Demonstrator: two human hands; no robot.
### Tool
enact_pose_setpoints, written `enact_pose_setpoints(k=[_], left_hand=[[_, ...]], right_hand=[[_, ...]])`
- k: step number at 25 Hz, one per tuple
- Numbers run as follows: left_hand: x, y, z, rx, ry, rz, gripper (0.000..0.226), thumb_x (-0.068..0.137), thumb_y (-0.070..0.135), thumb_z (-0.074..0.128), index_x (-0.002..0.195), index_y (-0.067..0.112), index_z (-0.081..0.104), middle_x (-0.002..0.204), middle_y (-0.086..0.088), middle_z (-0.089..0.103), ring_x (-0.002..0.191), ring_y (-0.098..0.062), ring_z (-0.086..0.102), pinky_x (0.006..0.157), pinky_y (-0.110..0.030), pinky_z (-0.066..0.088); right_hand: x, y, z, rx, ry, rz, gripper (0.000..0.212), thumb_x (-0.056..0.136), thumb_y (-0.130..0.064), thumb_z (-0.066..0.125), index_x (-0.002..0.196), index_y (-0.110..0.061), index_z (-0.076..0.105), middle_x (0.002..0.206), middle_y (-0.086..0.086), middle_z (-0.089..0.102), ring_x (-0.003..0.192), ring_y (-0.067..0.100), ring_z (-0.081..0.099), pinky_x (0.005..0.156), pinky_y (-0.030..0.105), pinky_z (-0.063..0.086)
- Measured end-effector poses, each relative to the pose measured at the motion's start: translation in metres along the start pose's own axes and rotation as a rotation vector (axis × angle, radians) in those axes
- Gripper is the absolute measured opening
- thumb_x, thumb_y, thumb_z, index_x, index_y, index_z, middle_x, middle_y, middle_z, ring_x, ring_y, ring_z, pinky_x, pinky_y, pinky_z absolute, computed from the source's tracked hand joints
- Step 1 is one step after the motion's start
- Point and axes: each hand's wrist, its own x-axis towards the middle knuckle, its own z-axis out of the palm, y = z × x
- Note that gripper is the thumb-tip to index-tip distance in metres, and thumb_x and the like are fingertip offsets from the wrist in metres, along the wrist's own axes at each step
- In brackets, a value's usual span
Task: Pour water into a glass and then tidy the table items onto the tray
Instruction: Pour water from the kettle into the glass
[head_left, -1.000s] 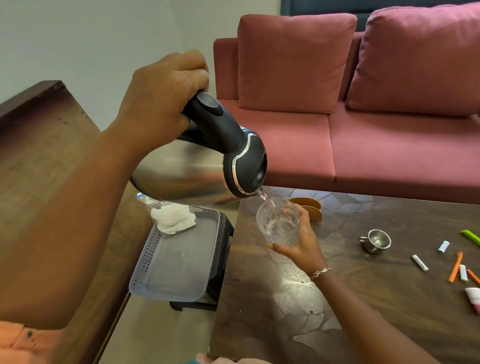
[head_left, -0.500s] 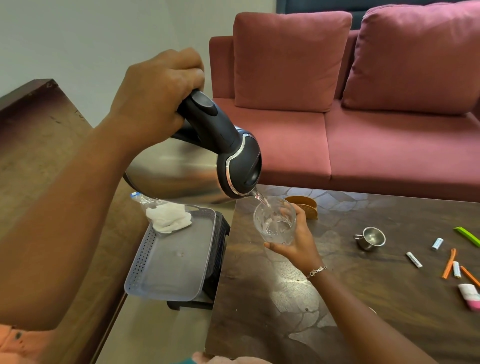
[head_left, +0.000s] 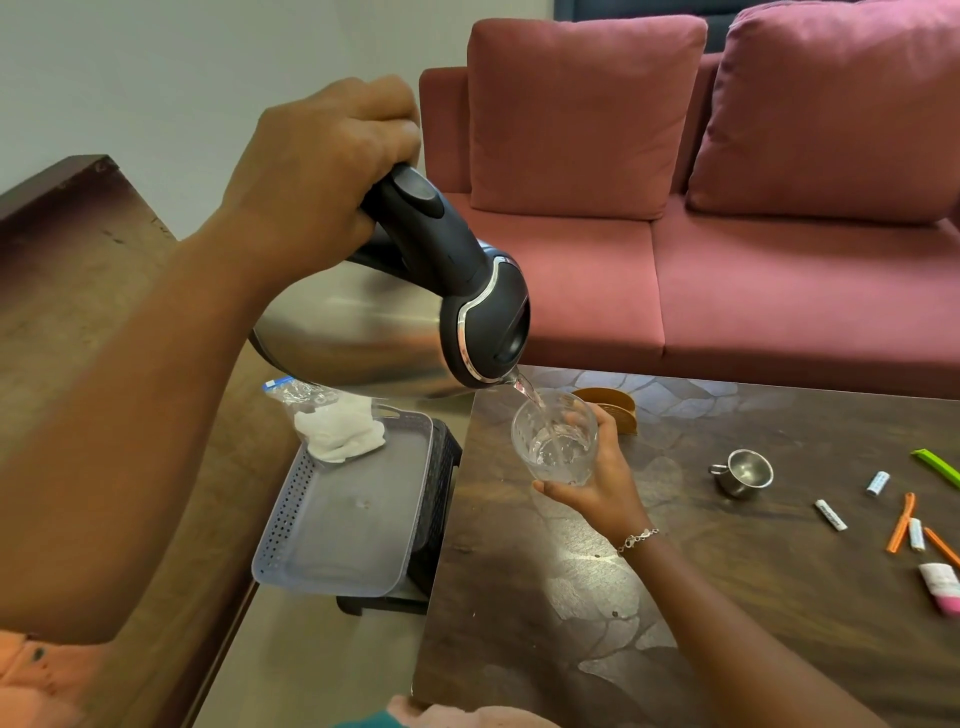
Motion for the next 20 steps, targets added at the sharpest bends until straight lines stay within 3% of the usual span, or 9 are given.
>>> enact_pose_setpoints(k=[4,12,17,20], left_hand=[[0.001,0.001,-0.002,0.014,-0.021,0.018,0.015,0.07,-0.002,0.052,0.085,0.0,0.056,0.099,-0.017,0.058,0.086,-0.038,0.053,0.061,-0.035,0.037],[-0.001,0.006,-0.008,0.03,-0.031,0.01,0.016,0.07,-0.004,0.052,0.084,-0.001,0.057,0.099,-0.017,0.058,0.086,-0.038,0.053,0.06,-0.034,0.035],[-0.001,0.008,-0.008,0.038,-0.036,0.019,0.016,0.069,-0.003,0.051,0.084,-0.001,0.057,0.099,-0.018,0.058,0.086,-0.04,0.053,0.06,-0.033,0.034],[-0.001,0.008,-0.008,0.042,-0.037,0.025,0.019,0.069,0.002,0.047,0.085,-0.001,0.057,0.099,-0.017,0.059,0.086,-0.038,0.052,0.059,-0.037,0.038]], right_hand=[[-0.001,0.0,0.0,0.0,-0.004,-0.002,0.091,0.06,-0.012,0.084,0.126,-0.028,0.023,0.126,-0.004,0.041,0.121,0.017,0.044,0.101,0.032,0.042],[-0.003,0.005,0.001,0.007,-0.005,0.015,0.093,0.059,-0.012,0.084,0.132,-0.02,0.026,0.128,-0.001,0.043,0.122,0.018,0.044,0.103,0.035,0.042],[-0.004,0.009,0.002,0.015,-0.006,0.006,0.092,0.057,-0.021,0.084,0.127,-0.028,0.024,0.124,-0.006,0.041,0.119,0.015,0.045,0.099,0.032,0.043],[-0.004,0.01,0.001,0.028,-0.005,0.001,0.093,0.058,-0.013,0.085,0.127,-0.026,0.025,0.125,-0.003,0.042,0.12,0.016,0.045,0.098,0.028,0.042]])
